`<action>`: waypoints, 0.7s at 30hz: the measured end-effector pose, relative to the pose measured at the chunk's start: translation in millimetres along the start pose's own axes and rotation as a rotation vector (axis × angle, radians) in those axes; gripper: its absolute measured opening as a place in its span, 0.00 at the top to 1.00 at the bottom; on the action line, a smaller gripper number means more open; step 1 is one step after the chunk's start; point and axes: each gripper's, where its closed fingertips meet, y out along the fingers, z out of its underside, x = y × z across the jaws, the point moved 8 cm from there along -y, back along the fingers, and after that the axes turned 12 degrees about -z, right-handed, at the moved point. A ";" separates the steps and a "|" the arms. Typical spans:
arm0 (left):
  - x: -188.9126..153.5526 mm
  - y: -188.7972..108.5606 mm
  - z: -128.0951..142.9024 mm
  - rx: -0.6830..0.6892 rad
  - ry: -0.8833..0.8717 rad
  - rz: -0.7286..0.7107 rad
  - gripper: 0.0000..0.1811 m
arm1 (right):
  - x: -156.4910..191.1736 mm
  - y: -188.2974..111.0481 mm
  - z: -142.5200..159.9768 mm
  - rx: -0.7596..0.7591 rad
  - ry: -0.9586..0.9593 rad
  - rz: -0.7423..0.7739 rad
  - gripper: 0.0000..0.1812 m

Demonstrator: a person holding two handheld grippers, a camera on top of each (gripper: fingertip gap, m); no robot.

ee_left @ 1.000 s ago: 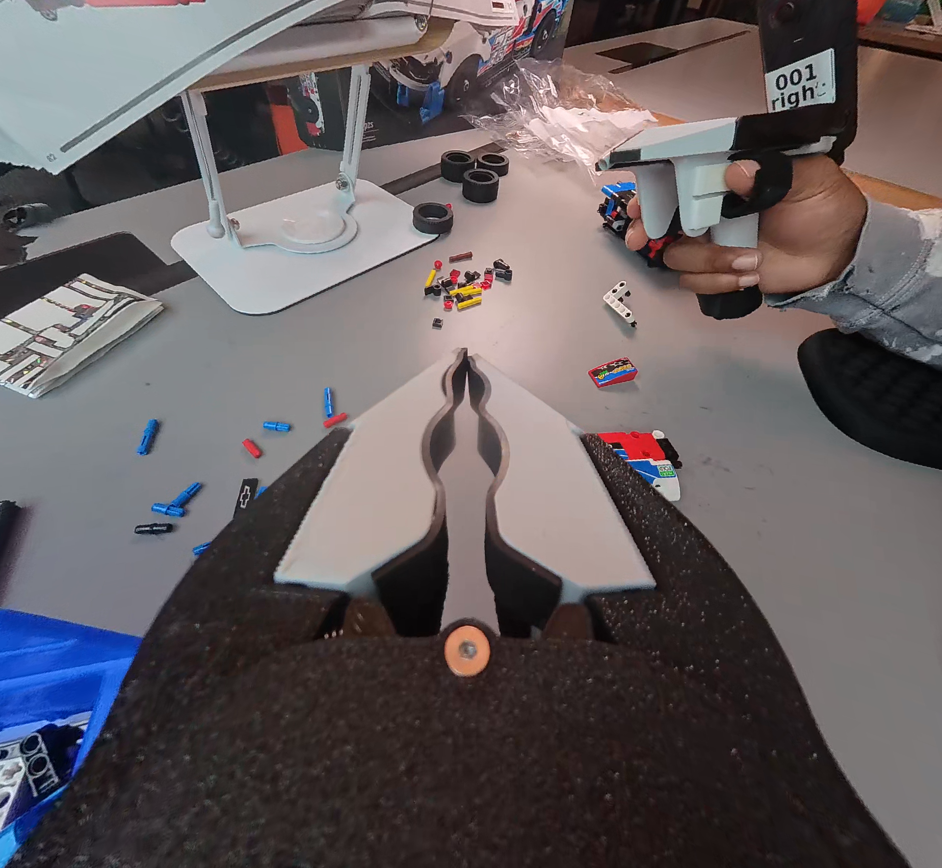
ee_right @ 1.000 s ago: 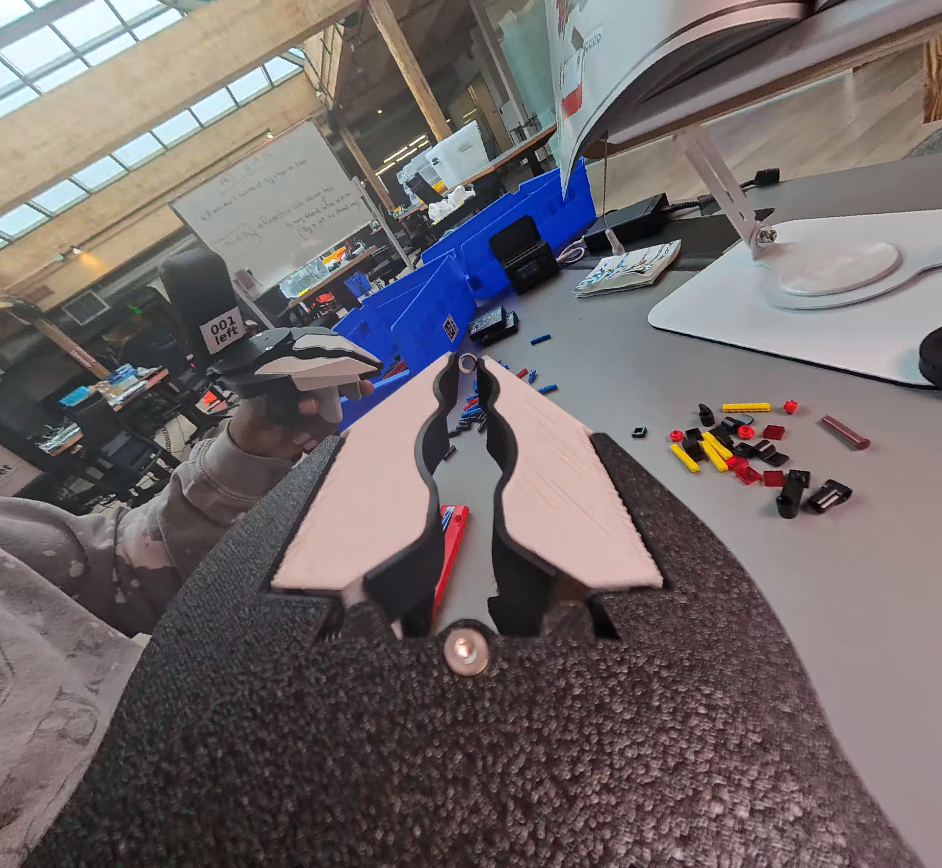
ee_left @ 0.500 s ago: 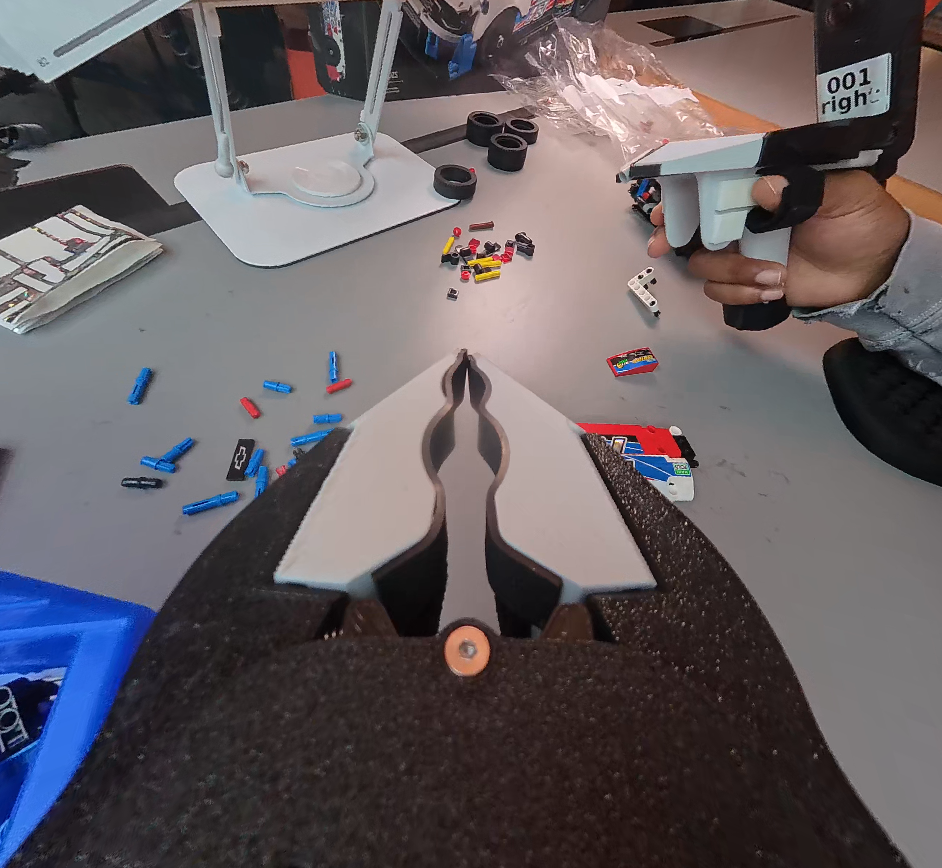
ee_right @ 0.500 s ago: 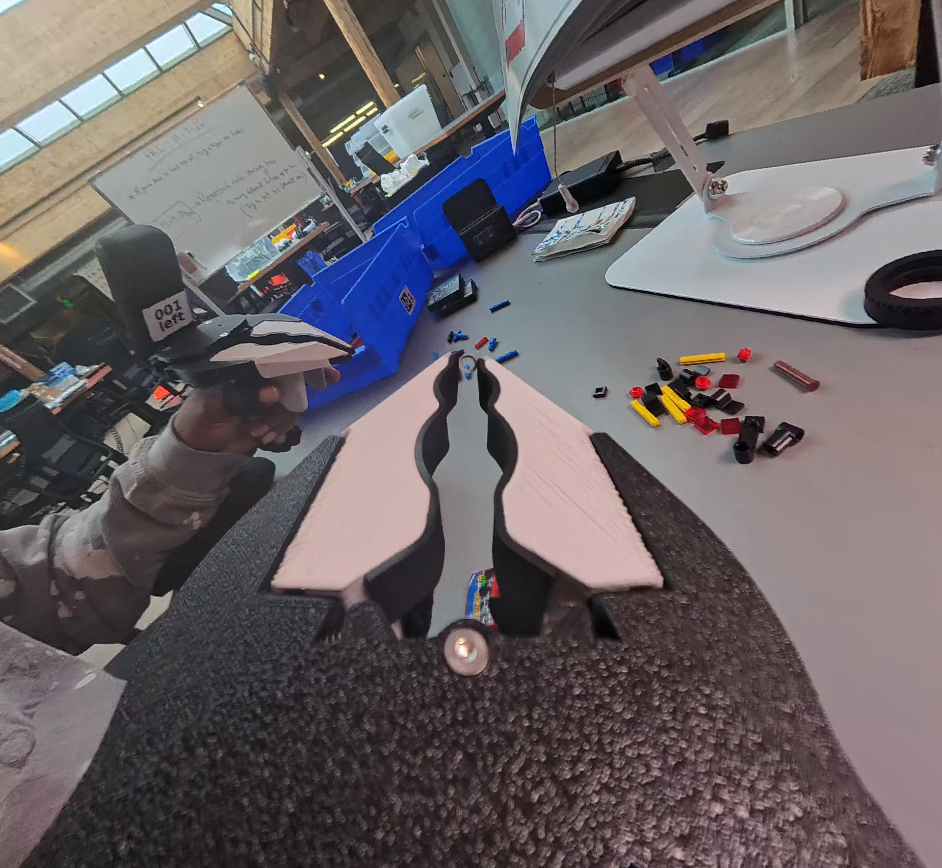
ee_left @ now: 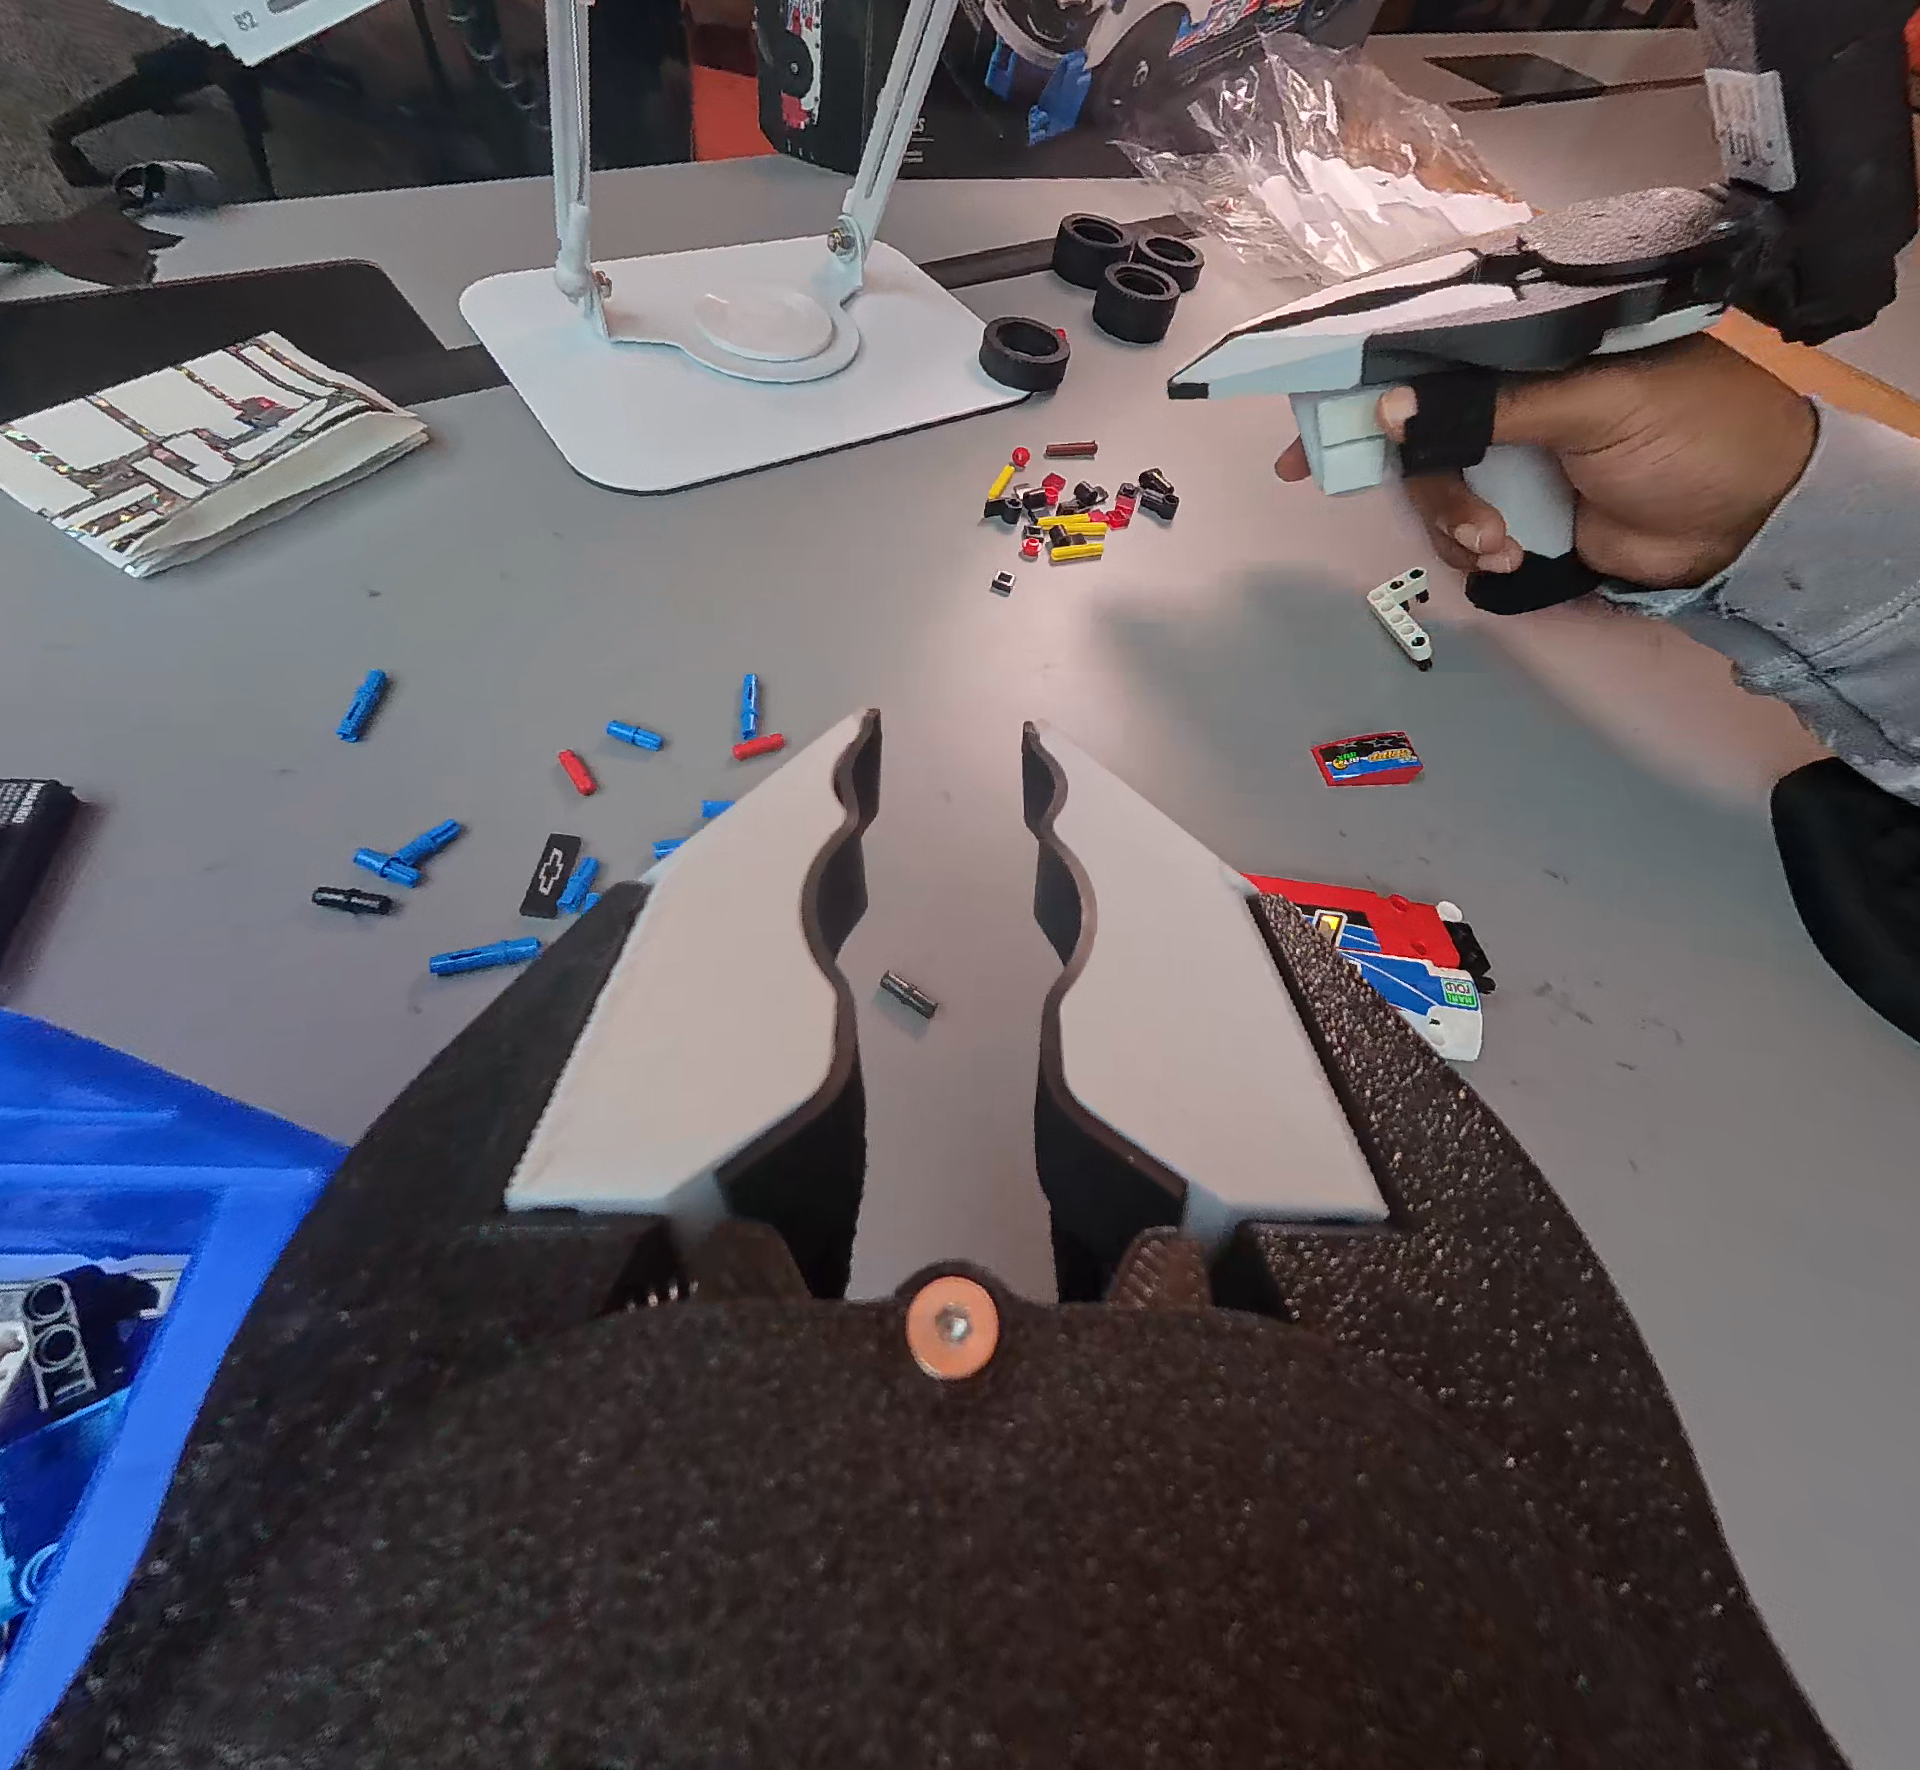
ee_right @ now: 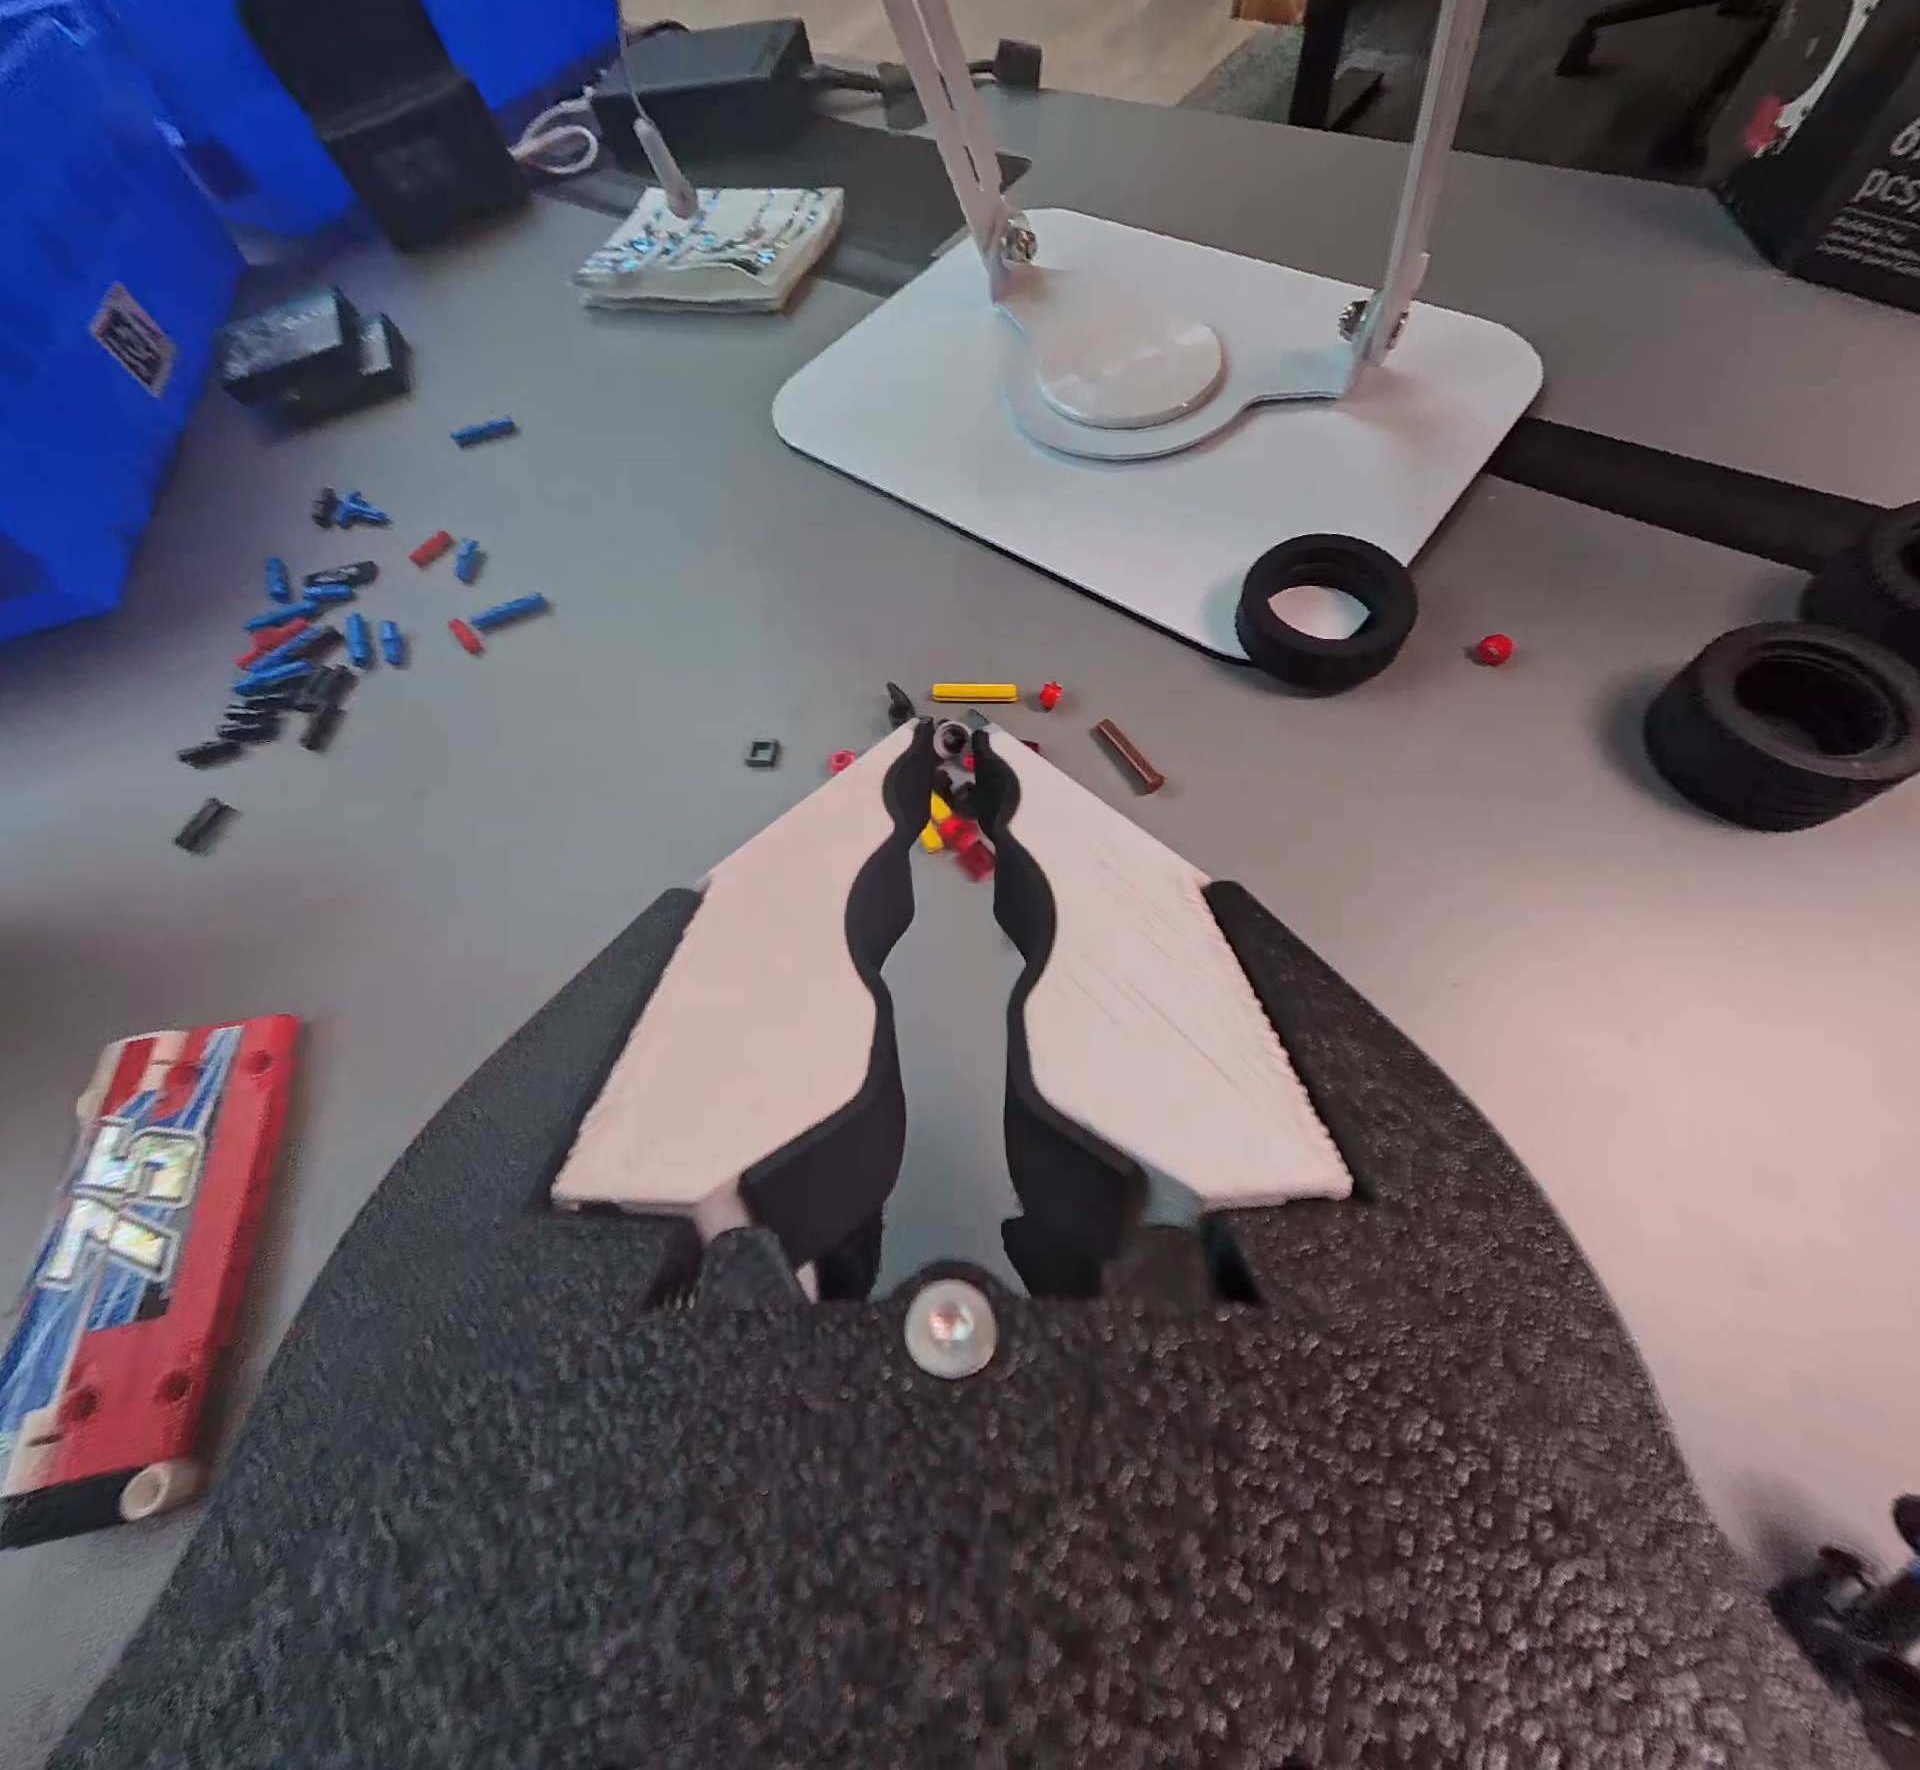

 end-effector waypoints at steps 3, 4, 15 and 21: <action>2.2 0.6 0.2 0.001 -0.008 -0.008 0.84 | -10.4 7.9 4.2 0.051 -0.018 0.067 0.96; 2.7 0.8 0.2 0.001 -0.012 -0.009 0.84 | -13.4 9.4 5.9 0.066 -0.027 0.091 0.95; 3.6 6.1 4.9 0.022 -0.016 -0.004 0.82 | -8.4 1.5 -4.0 0.009 -0.105 0.142 0.80; 9.6 17.2 13.9 0.086 -0.029 -0.040 0.78 | 15.1 -30.4 -17.0 -0.175 -0.161 0.058 0.79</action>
